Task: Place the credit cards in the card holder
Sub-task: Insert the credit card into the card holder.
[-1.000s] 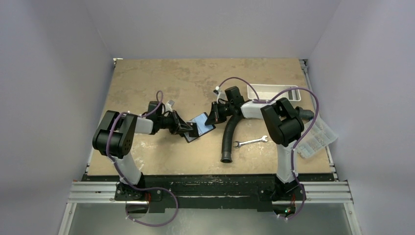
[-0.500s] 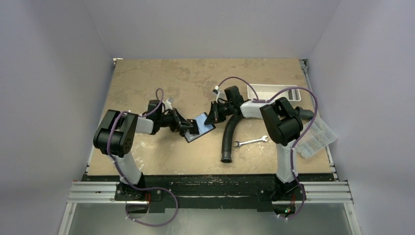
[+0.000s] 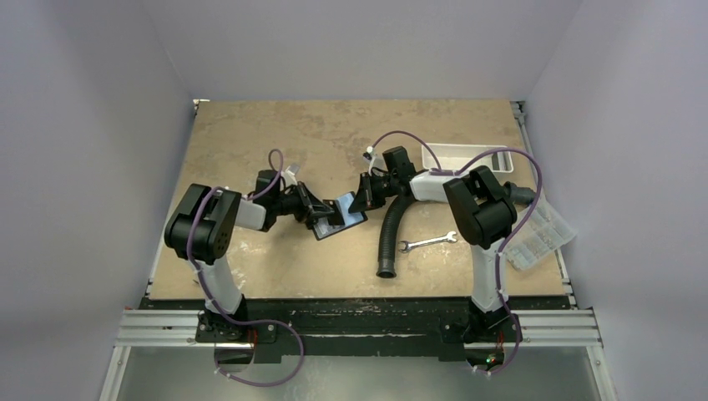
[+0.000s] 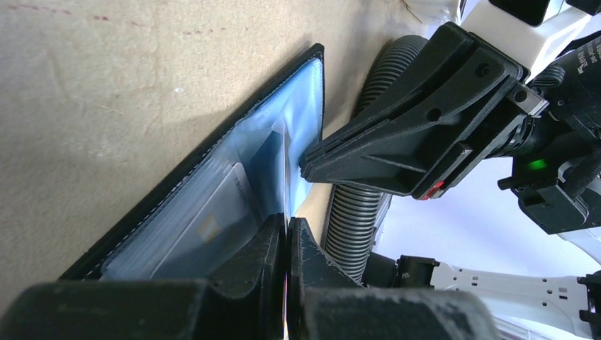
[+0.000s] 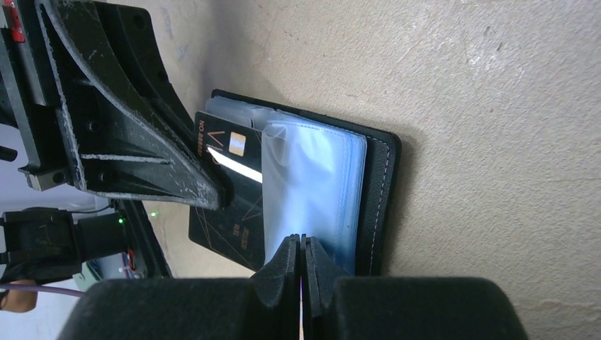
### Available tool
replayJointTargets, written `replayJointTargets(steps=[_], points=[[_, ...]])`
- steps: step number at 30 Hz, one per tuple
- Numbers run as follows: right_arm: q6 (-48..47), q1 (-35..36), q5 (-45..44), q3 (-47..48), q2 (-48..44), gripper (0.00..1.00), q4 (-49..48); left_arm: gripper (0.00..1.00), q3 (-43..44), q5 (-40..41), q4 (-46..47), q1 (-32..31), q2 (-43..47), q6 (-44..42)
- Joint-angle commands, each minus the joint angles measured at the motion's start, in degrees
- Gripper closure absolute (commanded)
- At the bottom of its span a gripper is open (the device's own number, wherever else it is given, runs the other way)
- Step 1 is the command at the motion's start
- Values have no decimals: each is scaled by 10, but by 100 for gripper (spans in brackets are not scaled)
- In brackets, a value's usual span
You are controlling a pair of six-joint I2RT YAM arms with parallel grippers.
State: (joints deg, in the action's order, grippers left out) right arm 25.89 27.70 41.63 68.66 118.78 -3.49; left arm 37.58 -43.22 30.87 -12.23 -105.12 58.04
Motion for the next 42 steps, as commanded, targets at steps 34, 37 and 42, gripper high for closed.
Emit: replayJointTargets(steps=[34, 37, 42], points=[[-7, 2, -7, 1, 0, 100, -13, 100, -80, 67, 268, -52, -30, 84], [-7, 2, -7, 2, -3, 100, -13, 100, -74, 58, 267, -56, -35, 84], [-9, 1, -5, 6, -10, 100, -7, 87, -45, 104, 97, -58, 2, 31]])
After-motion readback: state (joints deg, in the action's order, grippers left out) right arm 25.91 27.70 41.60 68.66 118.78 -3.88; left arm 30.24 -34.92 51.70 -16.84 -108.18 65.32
